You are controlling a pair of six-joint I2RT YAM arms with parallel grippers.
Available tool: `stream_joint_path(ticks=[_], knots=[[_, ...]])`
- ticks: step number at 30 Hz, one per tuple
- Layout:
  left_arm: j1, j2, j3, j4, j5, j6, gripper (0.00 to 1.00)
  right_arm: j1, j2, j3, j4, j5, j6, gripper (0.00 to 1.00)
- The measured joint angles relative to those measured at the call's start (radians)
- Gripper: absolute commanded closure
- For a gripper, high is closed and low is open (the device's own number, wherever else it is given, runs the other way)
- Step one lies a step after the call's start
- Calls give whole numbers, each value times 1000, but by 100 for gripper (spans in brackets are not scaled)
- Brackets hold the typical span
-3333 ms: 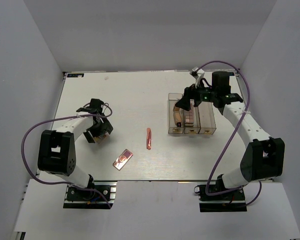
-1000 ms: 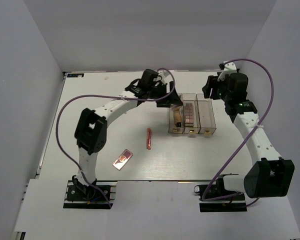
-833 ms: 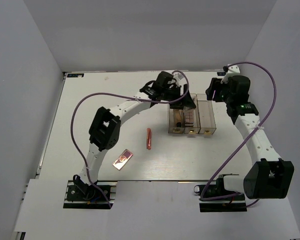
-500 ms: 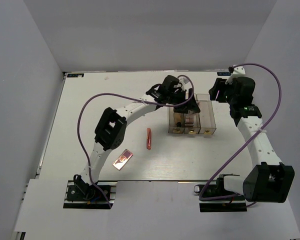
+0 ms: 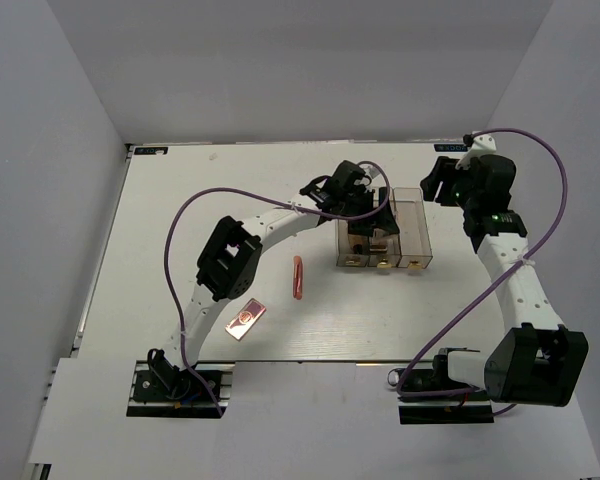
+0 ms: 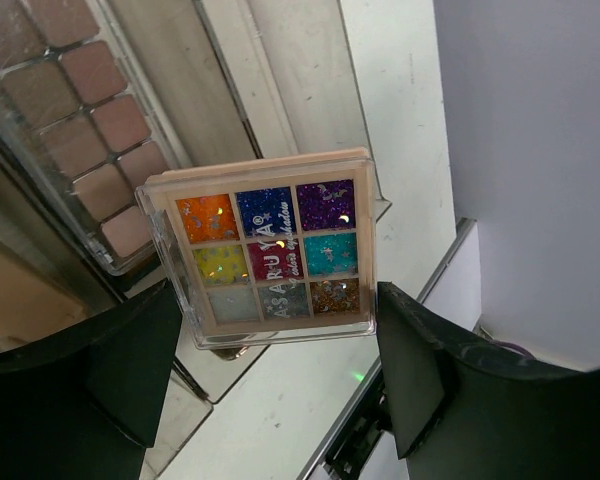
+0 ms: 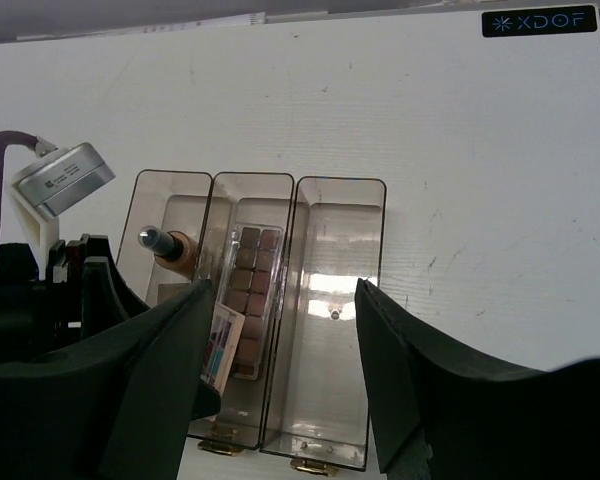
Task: Organize the makeup
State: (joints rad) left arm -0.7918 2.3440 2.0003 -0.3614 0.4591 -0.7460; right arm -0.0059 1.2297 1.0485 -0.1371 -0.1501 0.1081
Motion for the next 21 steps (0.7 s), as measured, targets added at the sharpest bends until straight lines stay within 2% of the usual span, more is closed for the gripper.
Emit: stream_joint_path(ticks=[2,3,6,7,10,21], knots=[[-1,2,0,-8,-9,-1,58,-9,0,0,0,-3,4,36],[-1,2,0,-12,-13,-2,50,-13,0,0,0,-4,6,36],[-2,2,0,-18,-23,-5,37,-16,0,-1,5,-10,13,36],[-2,2,0,-21,-26,-6,27,-16,0,-2,7,-11,14,36],[-2,2,0,-27,-30,-11,15,-17,0,-8,10,-18,16,36],[-2,2,3,-18,-30,-34,9,-20,0,-16,11,-37,20,35]])
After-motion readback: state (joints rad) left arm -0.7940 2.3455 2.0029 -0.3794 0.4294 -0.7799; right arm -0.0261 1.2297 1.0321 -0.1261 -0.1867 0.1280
